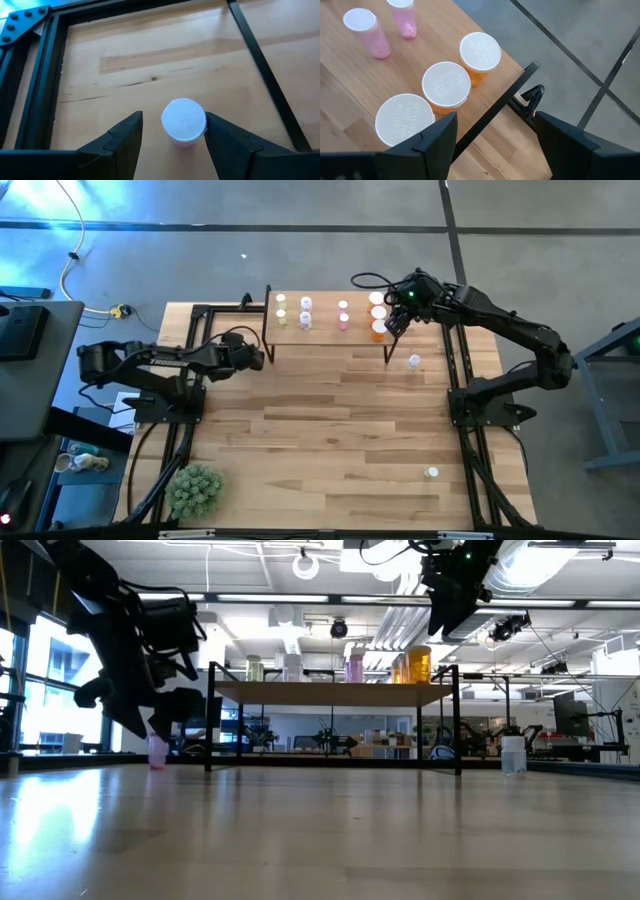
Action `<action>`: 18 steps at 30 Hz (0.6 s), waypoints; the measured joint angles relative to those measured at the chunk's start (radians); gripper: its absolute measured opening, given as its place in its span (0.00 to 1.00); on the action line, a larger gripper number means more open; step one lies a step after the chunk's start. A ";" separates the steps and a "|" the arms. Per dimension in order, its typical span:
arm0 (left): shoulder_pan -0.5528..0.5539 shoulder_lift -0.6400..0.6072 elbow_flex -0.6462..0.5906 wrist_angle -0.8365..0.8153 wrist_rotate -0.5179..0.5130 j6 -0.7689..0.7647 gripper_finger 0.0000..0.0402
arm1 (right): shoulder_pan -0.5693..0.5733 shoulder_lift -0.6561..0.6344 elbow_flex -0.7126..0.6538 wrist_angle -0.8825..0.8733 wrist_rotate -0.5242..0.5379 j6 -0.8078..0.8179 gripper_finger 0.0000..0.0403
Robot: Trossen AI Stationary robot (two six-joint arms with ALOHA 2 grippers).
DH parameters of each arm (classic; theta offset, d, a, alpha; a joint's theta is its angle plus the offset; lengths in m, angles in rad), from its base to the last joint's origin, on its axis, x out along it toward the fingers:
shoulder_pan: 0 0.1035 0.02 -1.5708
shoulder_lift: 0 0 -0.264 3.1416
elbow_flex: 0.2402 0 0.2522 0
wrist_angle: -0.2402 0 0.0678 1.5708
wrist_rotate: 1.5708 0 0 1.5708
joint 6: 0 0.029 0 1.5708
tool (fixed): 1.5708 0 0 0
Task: Pick and place medicine bottles onto shelf by color
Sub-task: Put the pink pill bottle aligned with the other pink pill bottles on the shelf
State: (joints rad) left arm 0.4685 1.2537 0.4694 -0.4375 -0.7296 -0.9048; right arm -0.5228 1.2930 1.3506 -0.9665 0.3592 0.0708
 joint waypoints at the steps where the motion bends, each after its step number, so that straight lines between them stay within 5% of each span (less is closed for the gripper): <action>1: 0.006 0.008 0.000 0.009 0.000 0.001 0.49 | 0.000 0.000 0.000 0.000 0.000 0.000 0.64; 9: 0.016 0.036 0.000 0.052 0.014 0.045 0.48 | 0.000 0.000 0.000 0.000 0.000 0.000 0.64; 18: 0.016 0.036 0.000 0.046 0.015 0.045 0.33 | 0.000 0.000 0.000 0.000 0.000 0.000 0.64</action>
State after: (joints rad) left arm 0.4843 1.2896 0.4698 -0.3916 -0.7147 -0.8597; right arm -0.5230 1.2932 1.3506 -0.9665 0.3595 0.0708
